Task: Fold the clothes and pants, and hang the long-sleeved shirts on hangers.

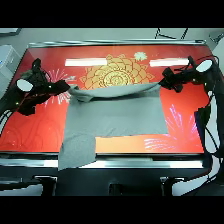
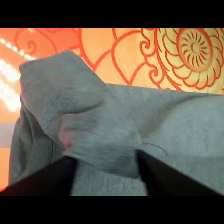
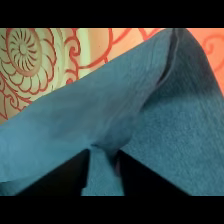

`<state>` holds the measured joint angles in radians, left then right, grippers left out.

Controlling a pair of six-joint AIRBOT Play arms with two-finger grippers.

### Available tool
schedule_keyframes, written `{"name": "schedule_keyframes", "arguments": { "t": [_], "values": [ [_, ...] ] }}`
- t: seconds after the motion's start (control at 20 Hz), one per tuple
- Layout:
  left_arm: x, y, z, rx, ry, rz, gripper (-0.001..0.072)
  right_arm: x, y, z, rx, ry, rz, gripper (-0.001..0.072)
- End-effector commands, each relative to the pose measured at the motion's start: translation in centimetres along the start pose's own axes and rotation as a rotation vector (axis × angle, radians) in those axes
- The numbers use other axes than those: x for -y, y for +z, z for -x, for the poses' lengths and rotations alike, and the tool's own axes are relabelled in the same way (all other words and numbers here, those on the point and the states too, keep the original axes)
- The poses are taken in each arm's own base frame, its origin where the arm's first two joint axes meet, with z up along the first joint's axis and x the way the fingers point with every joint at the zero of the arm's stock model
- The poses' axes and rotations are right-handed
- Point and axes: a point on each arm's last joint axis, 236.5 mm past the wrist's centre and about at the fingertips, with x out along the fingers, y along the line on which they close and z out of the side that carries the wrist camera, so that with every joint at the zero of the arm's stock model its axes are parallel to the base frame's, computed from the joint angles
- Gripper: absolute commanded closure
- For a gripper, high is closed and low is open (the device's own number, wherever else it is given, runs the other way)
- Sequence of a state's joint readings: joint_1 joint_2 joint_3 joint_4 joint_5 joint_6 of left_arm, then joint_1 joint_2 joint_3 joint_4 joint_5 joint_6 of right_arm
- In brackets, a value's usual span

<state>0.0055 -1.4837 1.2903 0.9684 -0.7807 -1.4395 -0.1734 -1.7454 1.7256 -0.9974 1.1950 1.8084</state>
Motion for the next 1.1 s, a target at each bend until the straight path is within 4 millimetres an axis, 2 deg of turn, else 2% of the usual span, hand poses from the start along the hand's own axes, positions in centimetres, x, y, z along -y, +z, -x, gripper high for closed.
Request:
{"name": "schedule_keyframes", "arguments": {
  "t": [0.0, 0.05, 0.1, 0.2, 0.25, 0.3, 0.4, 0.45, 0.55, 0.7, 0.85, 0.9, 1.0, 1.05],
  "values": [
    [-1.9, -2.2, 2.8, -0.181, 0.018, 0.001, 0.0025, 2.6, 0.6, 3.2, -0.007, -0.031, 0.010, 0.0194],
    [-4.2, -3.3, 4.8, -0.265, 0.070, 0.005, 0.0026, 5.6, 0.3, 5.3, -0.038, -0.099, 0.007, 0.0143],
    [-6.6, -5.2, 6.8, -0.361, 0.129, 0.055, 0.0029, 9.2, -0.7, 7.1, -0.093, -0.187, -0.023, 0.0138],
    [-10.2, -9.9, 9.5, -0.548, 0.197, 0.142, 0.0051, 15.8, -4.4, 9.8, -0.268, -0.345, -0.084, 0.0137],
    [-11.0, -12.2, 9.9, -0.607, 0.197, 0.188, 0.0051, 17.8, -6.4, 10.2, -0.344, -0.383, -0.114, 0.0137],
    [-11.4, -14.5, 9.8, -0.650, 0.195, 0.220, 0.0063, 19.1, -8.3, 9.9, -0.399, -0.397, -0.139, 0.0106],
    [-11.3, -19.2, 8.5, -0.702, 0.170, 0.261, 0.0121, 20.1, -11.0, 8.0, -0.445, -0.377, -0.149, 0.0077],
    [-10.4, -21.1, 7.5, -0.714, 0.125, 0.278, 0.0121, 20.1, -12.1, 6.8, -0.457, -0.348, -0.153, 0.0077],
    [-8.8, -23.7, 5.8, -0.720, 0.048, 0.301, 0.0122, 19.8, -13.6, 5.2, -0.481, -0.288, -0.157, 0.0077],
    [-8.0, -24.8, 3.9, -0.684, 0.044, 0.299, 0.0123, 19.8, -13.7, 4.5, -0.476, -0.266, -0.153, 0.0078],
    [-7.7, -24.2, 2.4, -0.629, 0.072, 0.280, 0.0125, 19.8, -13.5, 4.2, -0.462, -0.269, -0.146, 0.0077],
    [-7.7, -23.9, 2.0, -0.608, 0.083, 0.290, 0.0166, 19.7, -13.8, 3.8, -0.470, -0.271, -0.131, 0.0077],
    [-7.6, -23.7, 1.8, -0.595, 0.090, 0.295, 0.0564, 19.3, -14.9, 2.6, -0.492, -0.270, -0.086, 0.0049],
    [-7.5, -23.8, 1.9, -0.602, 0.087, 0.294, 0.0682, 19.1, -15.4, 1.8, -0.495, -0.273, -0.065, 0.0023]
  ]
}}
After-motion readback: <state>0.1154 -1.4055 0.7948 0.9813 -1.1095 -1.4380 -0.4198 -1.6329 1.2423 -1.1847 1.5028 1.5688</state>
